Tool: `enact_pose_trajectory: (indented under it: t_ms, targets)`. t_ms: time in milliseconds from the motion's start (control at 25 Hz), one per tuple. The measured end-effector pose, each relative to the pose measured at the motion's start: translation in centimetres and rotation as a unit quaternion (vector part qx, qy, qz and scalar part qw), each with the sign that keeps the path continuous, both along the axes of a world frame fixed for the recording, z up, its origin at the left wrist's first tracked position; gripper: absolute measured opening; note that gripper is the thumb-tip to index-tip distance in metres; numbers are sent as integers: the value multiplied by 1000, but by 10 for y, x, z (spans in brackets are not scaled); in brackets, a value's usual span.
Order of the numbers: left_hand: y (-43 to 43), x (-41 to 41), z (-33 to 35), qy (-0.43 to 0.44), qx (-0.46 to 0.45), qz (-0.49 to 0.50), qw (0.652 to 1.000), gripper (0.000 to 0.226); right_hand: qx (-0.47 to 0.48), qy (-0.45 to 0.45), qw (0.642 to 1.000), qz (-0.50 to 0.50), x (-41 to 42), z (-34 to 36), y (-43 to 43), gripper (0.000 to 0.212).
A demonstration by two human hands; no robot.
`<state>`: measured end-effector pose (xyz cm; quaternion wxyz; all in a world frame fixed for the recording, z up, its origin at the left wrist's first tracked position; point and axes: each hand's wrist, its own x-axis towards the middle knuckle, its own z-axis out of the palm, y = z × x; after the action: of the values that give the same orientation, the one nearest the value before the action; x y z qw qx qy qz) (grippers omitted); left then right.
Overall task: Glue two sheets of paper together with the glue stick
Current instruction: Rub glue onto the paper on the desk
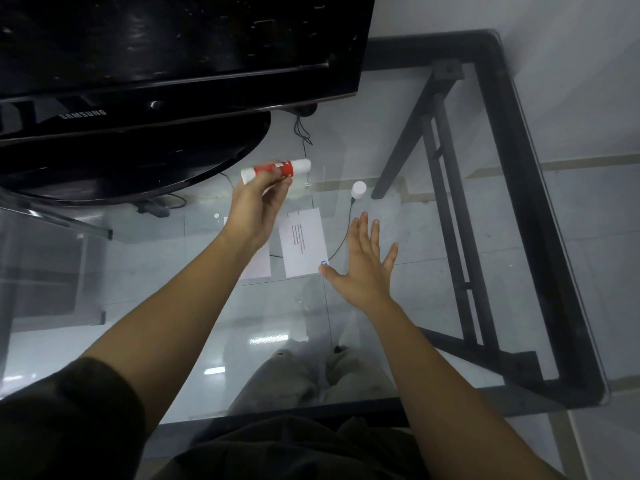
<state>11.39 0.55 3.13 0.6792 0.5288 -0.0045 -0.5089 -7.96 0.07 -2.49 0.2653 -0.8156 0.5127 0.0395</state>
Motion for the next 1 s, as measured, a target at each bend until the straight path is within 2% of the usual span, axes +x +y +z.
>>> enact_pose_trajectory:
  t_ms: [40,80,160,200,280,320,400,480,560,680,760,880,1000]
  targets:
    - [4,-3,-3,101,-12,48,994,5,-6,4,1000,3,0,0,0,96]
    - [7,-6,-5,158,-9,66,985,4,-12,10,1000,9,0,-1,1,93]
    - [6,-8,-5,182,9,36,983,8,-19,23,999,22,1,-2,1,88]
    - [2,-8,-4,154,20,-6,988,12,-21,29,999,26,1,-2,1,87]
    - [-10,-8,-2,17,52,-117,992,22,-21,41,998,30,1,-4,0,87]
    - [-17,-7,0,-82,68,-169,980,26,-20,46,998,32,1,-4,0,87]
    - [-28,-8,5,-282,86,-256,921,36,-20,55,998,34,1,-5,0,88]
    - [-36,-11,6,-446,68,-320,833,41,-20,58,998,34,1,-6,0,88]
    - [-42,-14,4,-540,38,-352,763,40,-21,61,997,35,1,-7,0,88]
    - [-48,-18,0,-577,26,-374,726,39,-25,68,997,34,2,-7,0,88]
    - [-50,-19,-2,-580,34,-378,721,39,-25,71,997,36,2,-7,0,88]
    - [-48,-18,-2,-558,50,-383,734,45,-24,70,997,35,2,-8,0,88]
    - [-36,-12,1,-521,60,-352,775,56,-21,70,997,35,2,-7,-1,88]
